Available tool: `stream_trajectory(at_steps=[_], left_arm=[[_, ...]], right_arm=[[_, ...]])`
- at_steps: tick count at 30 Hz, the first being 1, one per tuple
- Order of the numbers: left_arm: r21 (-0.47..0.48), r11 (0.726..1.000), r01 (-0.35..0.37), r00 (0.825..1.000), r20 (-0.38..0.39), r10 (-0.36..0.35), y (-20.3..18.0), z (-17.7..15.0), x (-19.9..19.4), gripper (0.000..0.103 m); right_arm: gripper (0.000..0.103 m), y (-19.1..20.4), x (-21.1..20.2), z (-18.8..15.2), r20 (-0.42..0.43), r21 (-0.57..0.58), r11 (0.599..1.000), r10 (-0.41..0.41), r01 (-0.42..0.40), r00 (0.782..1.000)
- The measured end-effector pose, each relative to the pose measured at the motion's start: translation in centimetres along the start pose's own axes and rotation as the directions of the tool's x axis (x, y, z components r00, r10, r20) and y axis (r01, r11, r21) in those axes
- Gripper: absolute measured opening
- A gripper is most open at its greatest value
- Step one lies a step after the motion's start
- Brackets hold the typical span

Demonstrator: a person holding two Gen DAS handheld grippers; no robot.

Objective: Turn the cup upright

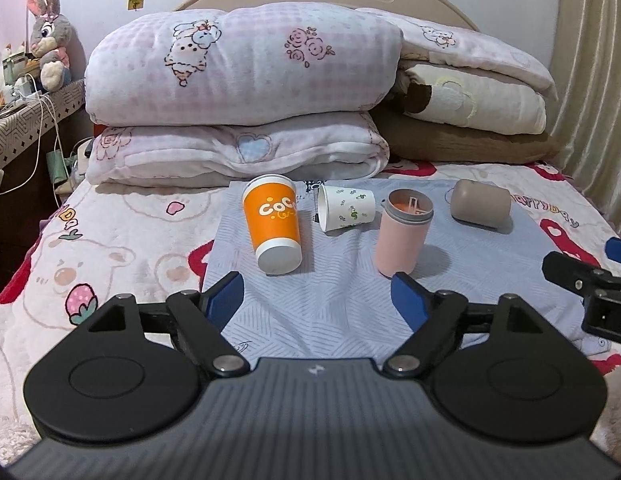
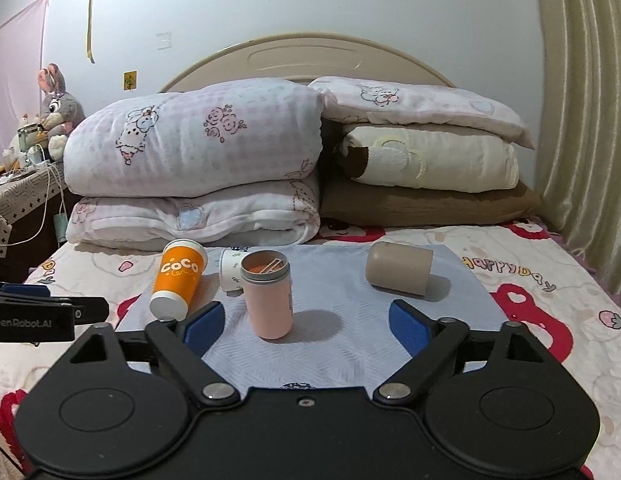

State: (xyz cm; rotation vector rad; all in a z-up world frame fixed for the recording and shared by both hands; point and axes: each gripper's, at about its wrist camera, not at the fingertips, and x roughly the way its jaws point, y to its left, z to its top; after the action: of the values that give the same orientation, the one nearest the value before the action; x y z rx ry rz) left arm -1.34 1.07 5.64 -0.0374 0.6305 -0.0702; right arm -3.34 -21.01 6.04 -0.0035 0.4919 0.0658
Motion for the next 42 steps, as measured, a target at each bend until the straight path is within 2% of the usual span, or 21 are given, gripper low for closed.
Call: stream_trajectory(at_steps=[3, 5, 11, 19, 31, 42], left_arm=[[-0.008, 1.0, -0.001, 1.0, 0.005, 0.001, 0.09, -0.1, -0.12, 0.089], [-0.015, 1.0, -0.002, 1.0, 0.008, 0.002, 0.18, -0.18, -0.16, 0.094], [-0.013, 1.0, -0.008, 1.0, 0.014, 0.009, 0.19, -0.51, -0.02, 0.1], [-0.013, 1.0, -0.011, 1.0, 0.005, 0.011, -0.02, -0.6, 0.17, 0.102], [-0.003, 0.999, -0.049, 0.999, -0.012, 0.049, -0.56, -0.73, 0.69, 0.103], [-0.005, 0.999, -0.043, 0.999, -0.009, 0.043, -0.64, -0.81, 0.63, 0.103]], right_arm=[[0.103, 0.21, 0.04, 0.03, 0.0, -0.007, 1.0, -0.021, 0.021, 1.0], [0.103, 0.29, 0.08, 0.11, -0.004, -0.003, 0.999, -0.035, 0.035, 0.999], [0.103, 0.33, 0.0, -0.04, -0.013, 0.021, 0.998, -0.053, 0.053, 0.999], [0.103, 0.59, -0.3, -0.22, 0.018, 0.013, 0.997, -0.07, 0.07, 0.997], [0.103, 0.59, -0.1, -0.27, 0.01, 0.0, 0.997, -0.078, 0.078, 0.997], [0.103, 0.71, -0.03, -0.36, 0.008, -0.012, 0.996, -0.089, 0.089, 0.996]])
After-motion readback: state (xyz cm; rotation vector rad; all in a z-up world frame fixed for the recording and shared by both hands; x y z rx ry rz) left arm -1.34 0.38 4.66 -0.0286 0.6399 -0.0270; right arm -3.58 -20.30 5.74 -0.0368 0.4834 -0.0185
